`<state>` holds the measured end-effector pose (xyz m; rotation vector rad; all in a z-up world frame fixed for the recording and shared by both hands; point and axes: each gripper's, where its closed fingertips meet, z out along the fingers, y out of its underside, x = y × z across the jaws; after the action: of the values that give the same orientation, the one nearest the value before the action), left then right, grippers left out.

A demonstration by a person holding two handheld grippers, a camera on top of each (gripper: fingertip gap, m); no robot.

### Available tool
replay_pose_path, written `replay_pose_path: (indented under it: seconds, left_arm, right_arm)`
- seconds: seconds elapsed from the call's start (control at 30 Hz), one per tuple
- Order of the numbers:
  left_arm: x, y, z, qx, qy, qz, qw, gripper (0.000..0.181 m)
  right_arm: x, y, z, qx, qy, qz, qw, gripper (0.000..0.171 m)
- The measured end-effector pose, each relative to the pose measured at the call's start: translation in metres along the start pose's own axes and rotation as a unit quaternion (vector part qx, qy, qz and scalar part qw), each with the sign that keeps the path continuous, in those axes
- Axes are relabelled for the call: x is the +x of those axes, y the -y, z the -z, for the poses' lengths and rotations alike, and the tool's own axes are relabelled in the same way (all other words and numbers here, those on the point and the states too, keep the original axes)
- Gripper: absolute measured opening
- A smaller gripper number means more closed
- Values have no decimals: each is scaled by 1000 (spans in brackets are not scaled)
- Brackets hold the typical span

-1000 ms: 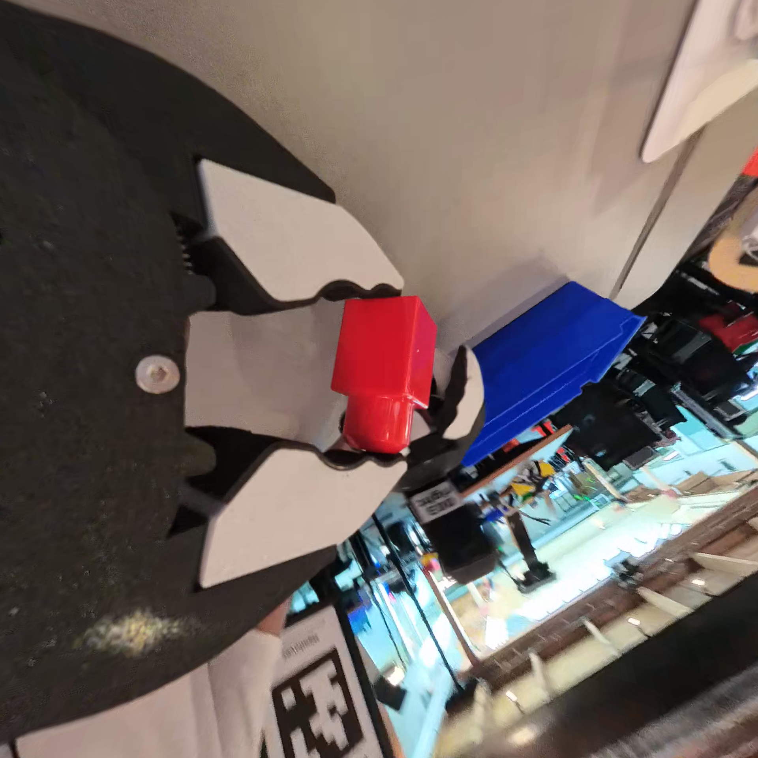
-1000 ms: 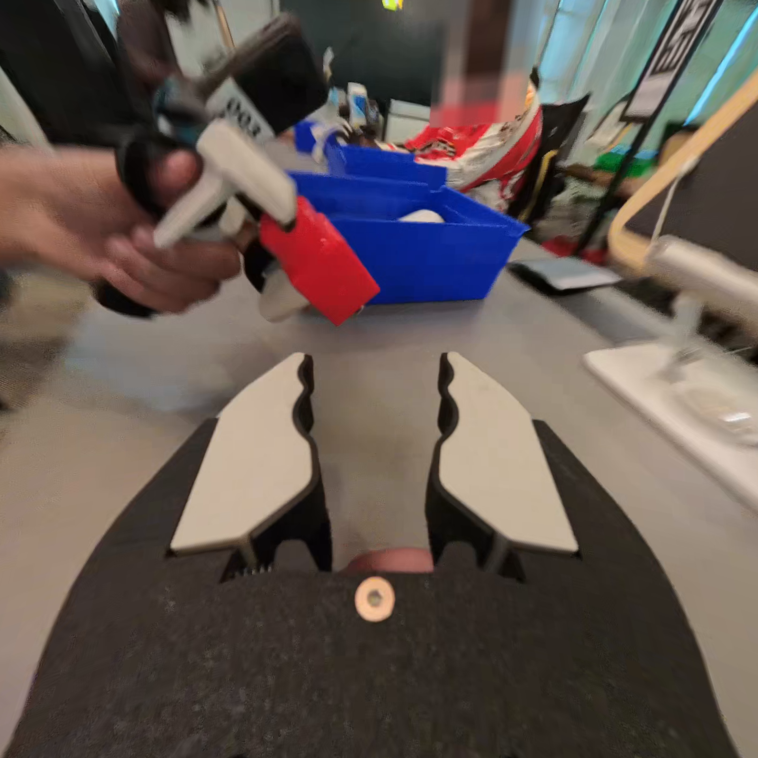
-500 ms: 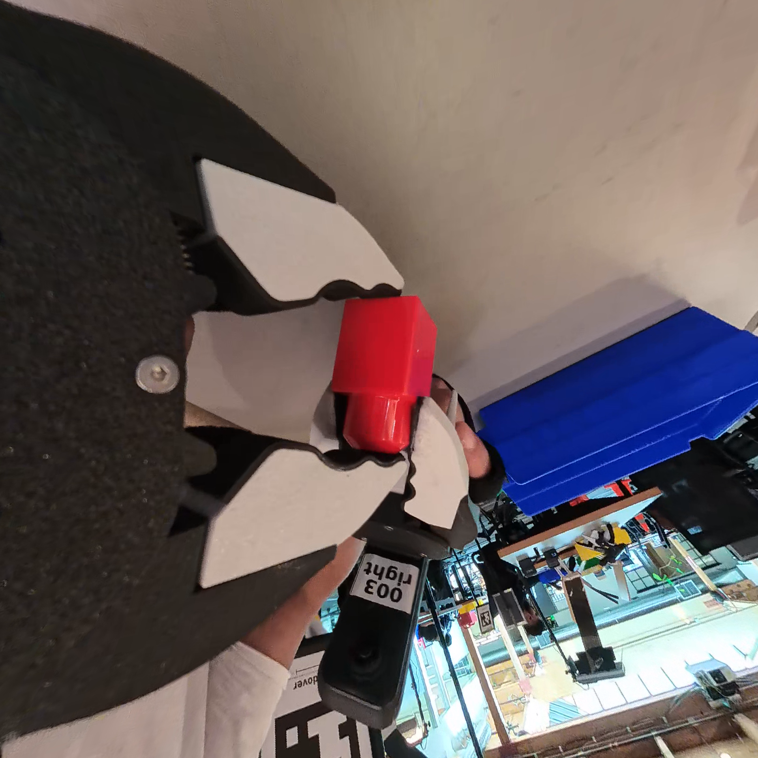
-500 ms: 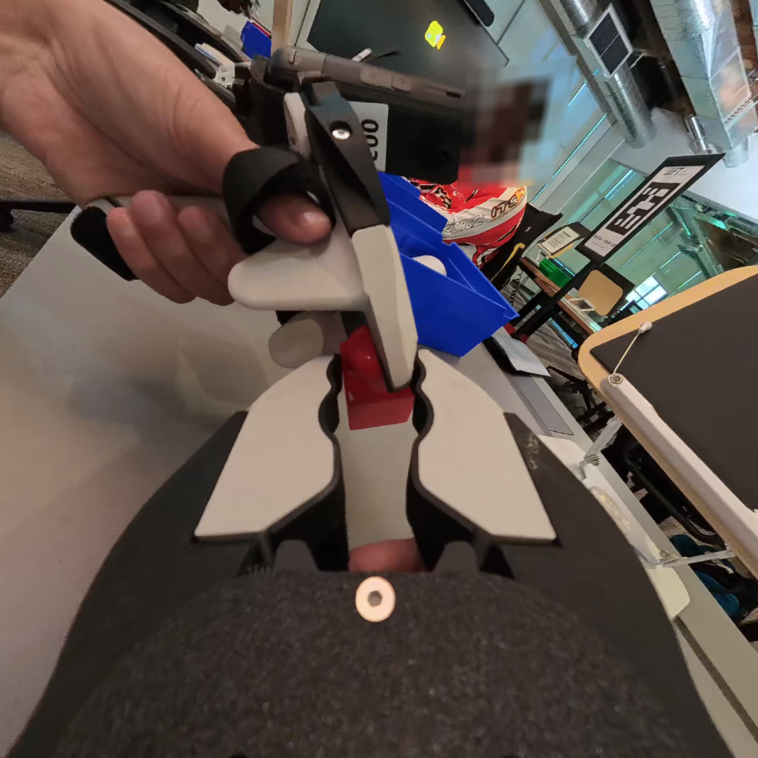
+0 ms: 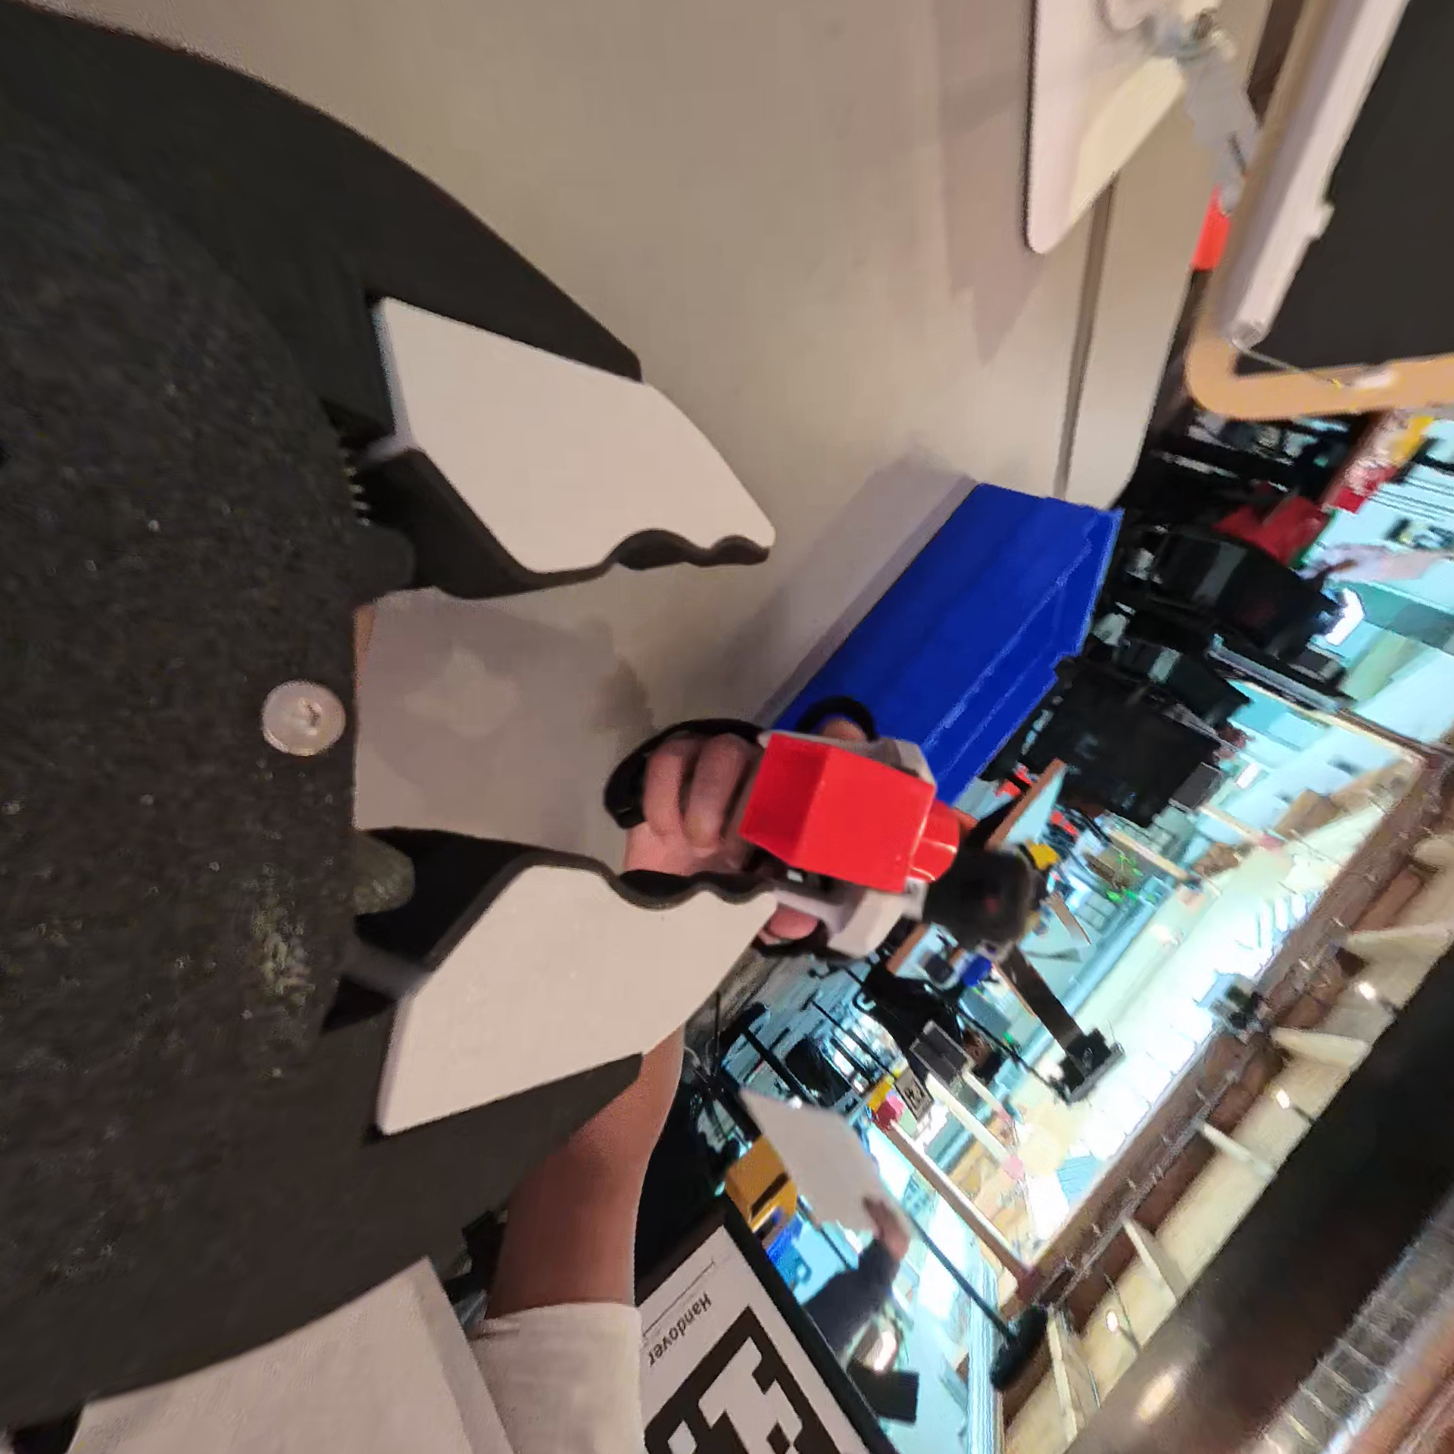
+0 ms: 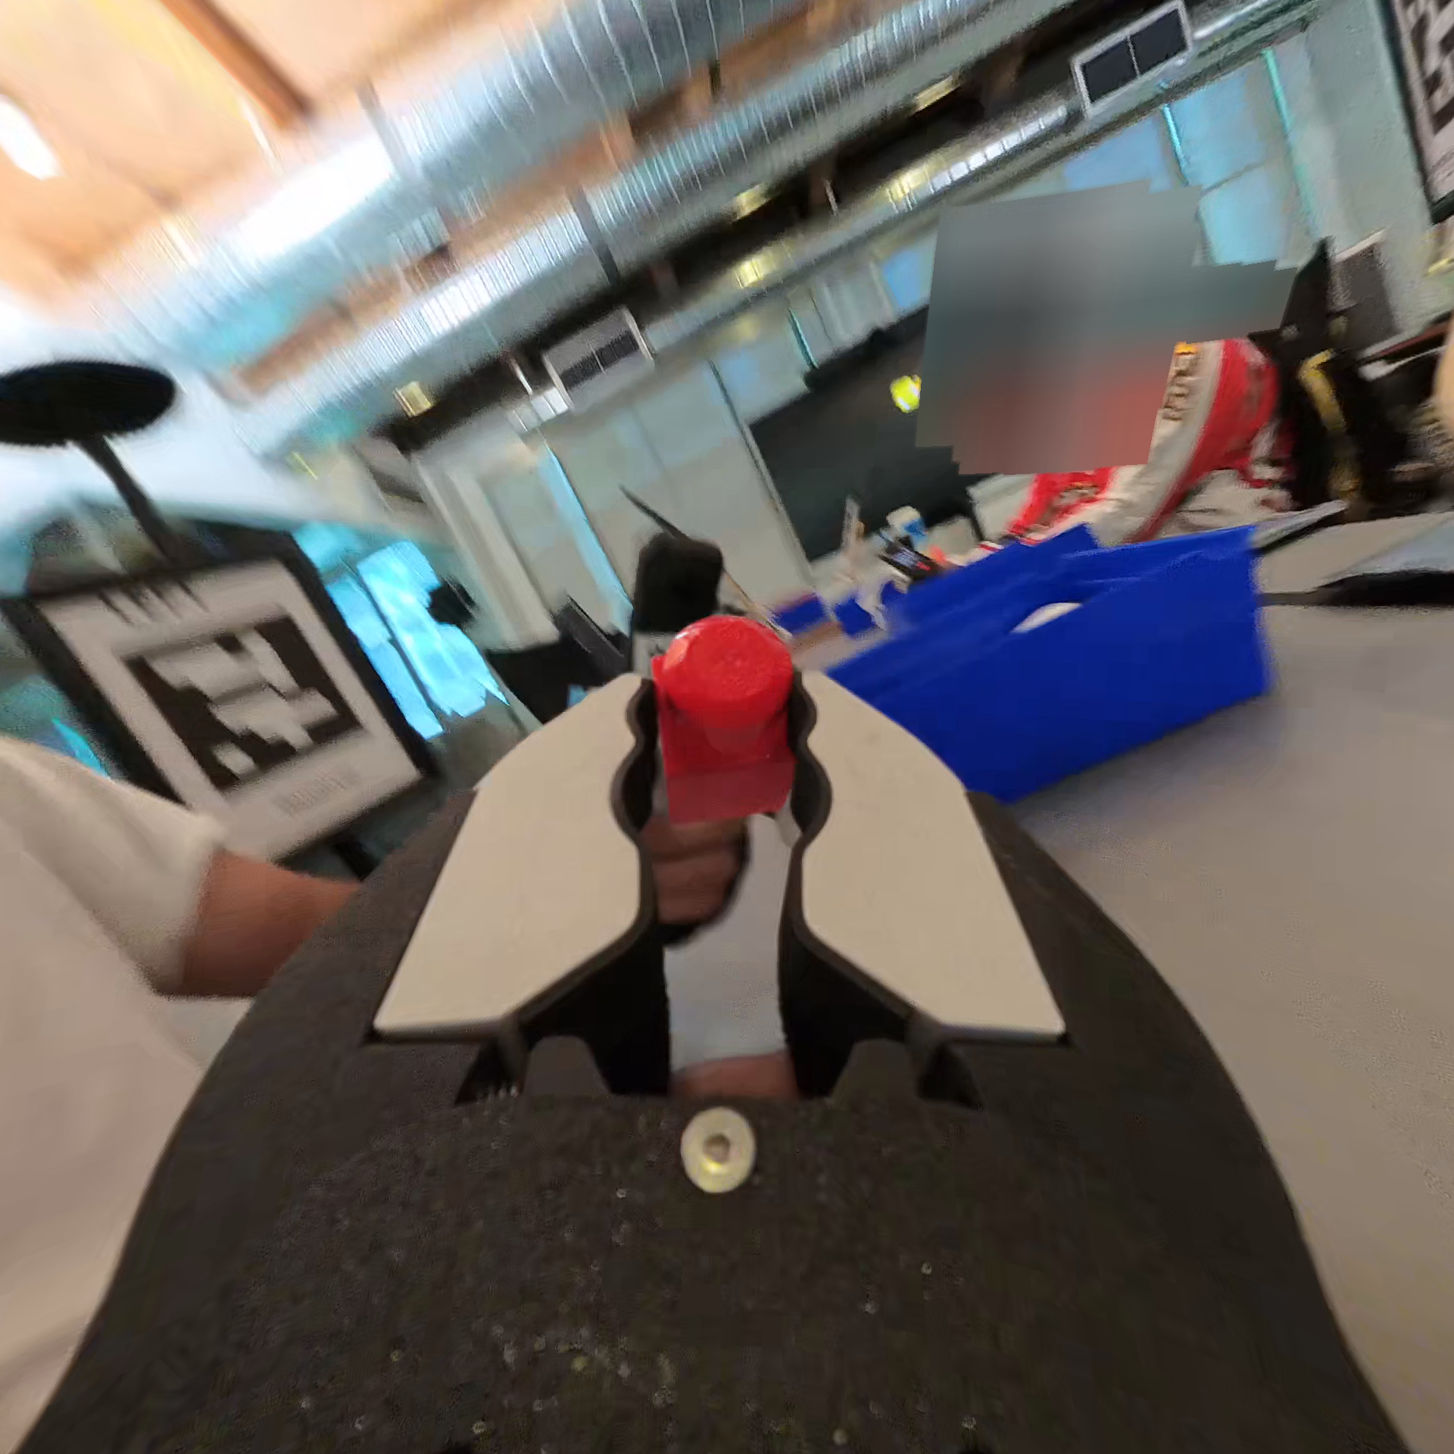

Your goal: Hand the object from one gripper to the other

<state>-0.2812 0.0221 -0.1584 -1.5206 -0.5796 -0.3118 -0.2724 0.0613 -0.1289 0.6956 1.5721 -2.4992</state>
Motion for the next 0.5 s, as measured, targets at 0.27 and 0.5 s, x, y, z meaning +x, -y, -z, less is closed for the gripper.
replay_pose_path:
  seconds: [0.27,0.5]
  left_arm:
    - [35,-5,-18,29,-48,-55,997,59]
    - [29,-5,-11,19,-23,-99,995,35]
  right_arm:
    - [-13,-8,-15,96,55,-130,985,32]
    - [-7,-20,-18,49,30,-119,991,33]
